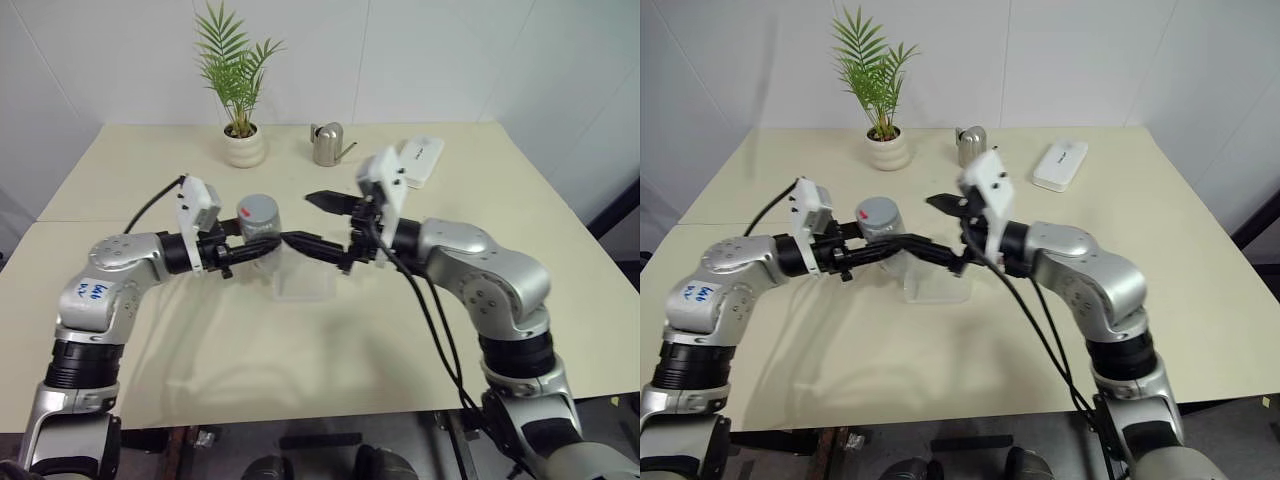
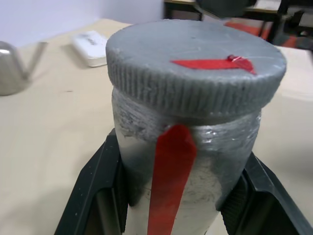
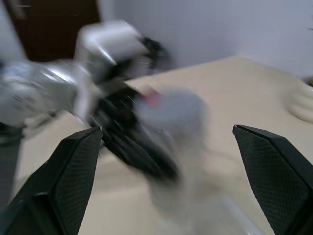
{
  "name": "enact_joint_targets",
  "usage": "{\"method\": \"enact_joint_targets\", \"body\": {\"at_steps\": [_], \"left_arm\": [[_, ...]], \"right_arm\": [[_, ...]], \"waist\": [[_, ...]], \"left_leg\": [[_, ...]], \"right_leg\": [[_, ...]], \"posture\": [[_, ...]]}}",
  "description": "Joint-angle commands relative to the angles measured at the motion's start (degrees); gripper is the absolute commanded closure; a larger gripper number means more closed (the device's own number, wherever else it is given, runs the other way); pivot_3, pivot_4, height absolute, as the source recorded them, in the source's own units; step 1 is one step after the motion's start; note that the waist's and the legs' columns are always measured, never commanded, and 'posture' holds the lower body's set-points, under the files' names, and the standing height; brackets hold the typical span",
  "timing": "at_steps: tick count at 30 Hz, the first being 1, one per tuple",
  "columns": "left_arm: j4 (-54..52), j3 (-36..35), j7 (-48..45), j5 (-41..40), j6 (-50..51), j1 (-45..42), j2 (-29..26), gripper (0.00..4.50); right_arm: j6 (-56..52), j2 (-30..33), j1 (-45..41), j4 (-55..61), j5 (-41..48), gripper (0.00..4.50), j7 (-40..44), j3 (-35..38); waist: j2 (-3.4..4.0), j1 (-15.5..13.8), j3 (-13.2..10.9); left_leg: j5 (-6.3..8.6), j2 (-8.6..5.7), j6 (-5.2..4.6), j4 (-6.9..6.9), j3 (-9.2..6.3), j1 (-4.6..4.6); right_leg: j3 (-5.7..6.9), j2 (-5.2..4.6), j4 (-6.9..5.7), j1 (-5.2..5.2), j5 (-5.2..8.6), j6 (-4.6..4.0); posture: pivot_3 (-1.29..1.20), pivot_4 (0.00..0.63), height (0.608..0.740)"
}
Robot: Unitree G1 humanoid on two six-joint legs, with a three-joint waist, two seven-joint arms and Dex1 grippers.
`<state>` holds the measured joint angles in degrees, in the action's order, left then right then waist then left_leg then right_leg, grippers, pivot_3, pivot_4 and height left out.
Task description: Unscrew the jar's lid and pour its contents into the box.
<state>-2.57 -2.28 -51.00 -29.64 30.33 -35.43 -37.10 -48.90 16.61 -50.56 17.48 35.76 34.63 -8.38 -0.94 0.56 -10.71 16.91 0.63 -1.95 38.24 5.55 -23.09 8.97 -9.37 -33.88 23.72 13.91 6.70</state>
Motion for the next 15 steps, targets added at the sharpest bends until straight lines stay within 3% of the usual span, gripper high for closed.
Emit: {"method": "enact_joint_targets", "body": {"at_steps": [1,15], "left_arm": [[-3.31,-0.20,-0.42,-0.71,0.36,-0.29,0.44,2.59],[-4.82,0.20,-0.30,-0.48,0.51,-0.19,2.67,2.59]], "right_arm": [[1.39,-1.29,-1.12,-1.10,-1.27,0.00,0.17,-0.98],[5.56,-3.12,-1.91,-8.08,-5.09,0.00,1.16,-1.09]], "waist": [[0.00,-0.13,0.00],[0.00,-0.15,0.00]], "left_leg": [[0.00,-0.01,-0.01,0.00,-0.01,-0.01],[0.01,-0.01,-0.01,0.00,0.01,-0.02]], "right_leg": [[0.00,0.00,0.00,0.00,0.00,0.00],[0.00,0.02,0.02,0.01,0.00,0.00]], "posture": [[0.00,0.150,0.740],[0.00,0.150,0.740]]}}
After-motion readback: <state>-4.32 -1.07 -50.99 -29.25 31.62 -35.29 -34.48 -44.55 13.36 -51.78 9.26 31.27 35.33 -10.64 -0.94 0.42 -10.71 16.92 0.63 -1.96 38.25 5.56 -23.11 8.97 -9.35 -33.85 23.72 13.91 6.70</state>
